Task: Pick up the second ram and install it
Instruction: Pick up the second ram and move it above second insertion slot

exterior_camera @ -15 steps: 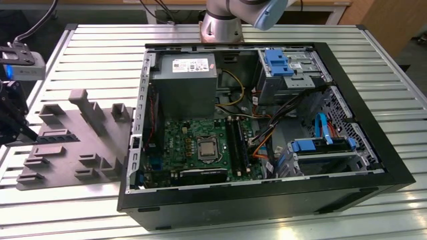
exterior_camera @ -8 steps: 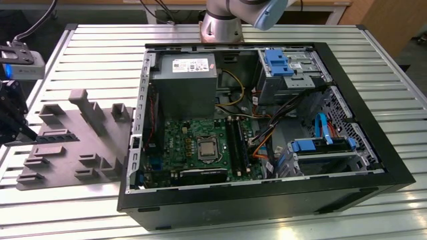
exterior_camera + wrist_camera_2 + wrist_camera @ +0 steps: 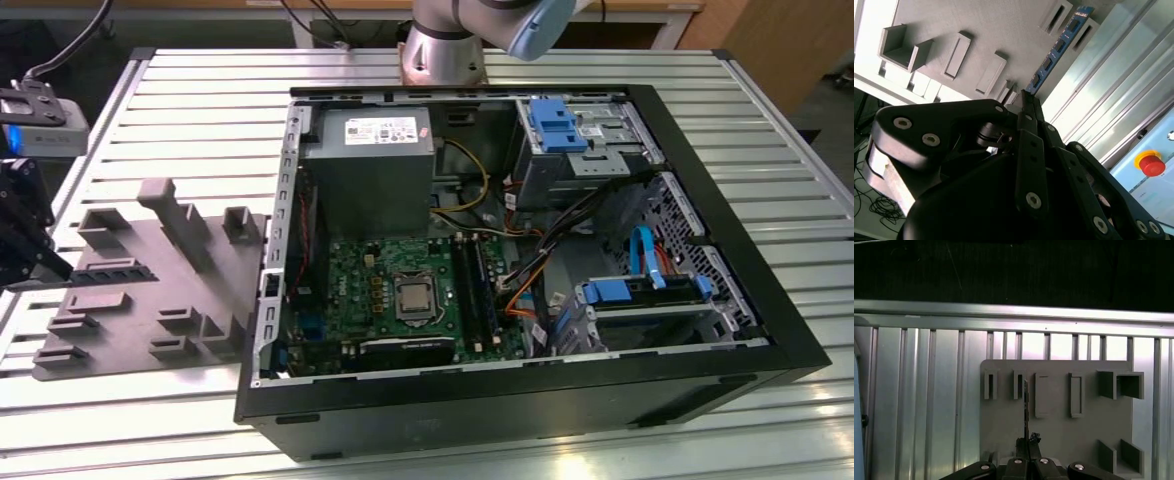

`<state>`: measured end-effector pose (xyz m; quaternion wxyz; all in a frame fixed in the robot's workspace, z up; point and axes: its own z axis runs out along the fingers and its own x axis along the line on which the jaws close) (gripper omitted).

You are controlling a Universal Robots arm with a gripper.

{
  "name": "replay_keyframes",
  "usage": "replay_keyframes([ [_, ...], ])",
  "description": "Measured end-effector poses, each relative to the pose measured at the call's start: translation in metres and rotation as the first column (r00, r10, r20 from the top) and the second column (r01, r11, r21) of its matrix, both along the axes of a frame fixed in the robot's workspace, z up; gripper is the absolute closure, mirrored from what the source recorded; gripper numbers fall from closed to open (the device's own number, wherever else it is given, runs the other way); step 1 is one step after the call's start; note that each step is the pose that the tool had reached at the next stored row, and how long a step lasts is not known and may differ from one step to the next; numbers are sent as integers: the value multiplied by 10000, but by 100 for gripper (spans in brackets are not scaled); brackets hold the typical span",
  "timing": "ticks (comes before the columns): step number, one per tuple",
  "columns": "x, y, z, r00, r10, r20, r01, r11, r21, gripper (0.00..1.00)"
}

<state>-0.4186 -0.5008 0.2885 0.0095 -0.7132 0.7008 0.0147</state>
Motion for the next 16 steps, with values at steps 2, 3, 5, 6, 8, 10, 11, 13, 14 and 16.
replay_keyframes([
  [2,0,0,11,10000,0,0,0,10000,0,89],
  [3,0,0,15,10000,0,1,0,10000,0,89],
  [5,0,0,27,10000,0,0,0,10000,-1,89],
  [6,0,0,31,10000,0,1,0,10000,-1,89],
  [8,0,0,43,10000,0,2,0,10000,0,89],
  [10,0,0,52,10000,0,2,0,10000,0,89],
  [11,0,0,55,10000,0,2,0,10000,0,89],
  [13,0,0,65,10000,0,2,0,10000,-1,89],
  [14,0,0,75,10000,0,2,0,10000,0,89],
  [16,0,0,92,10000,0,2,0,10000,0,89],
])
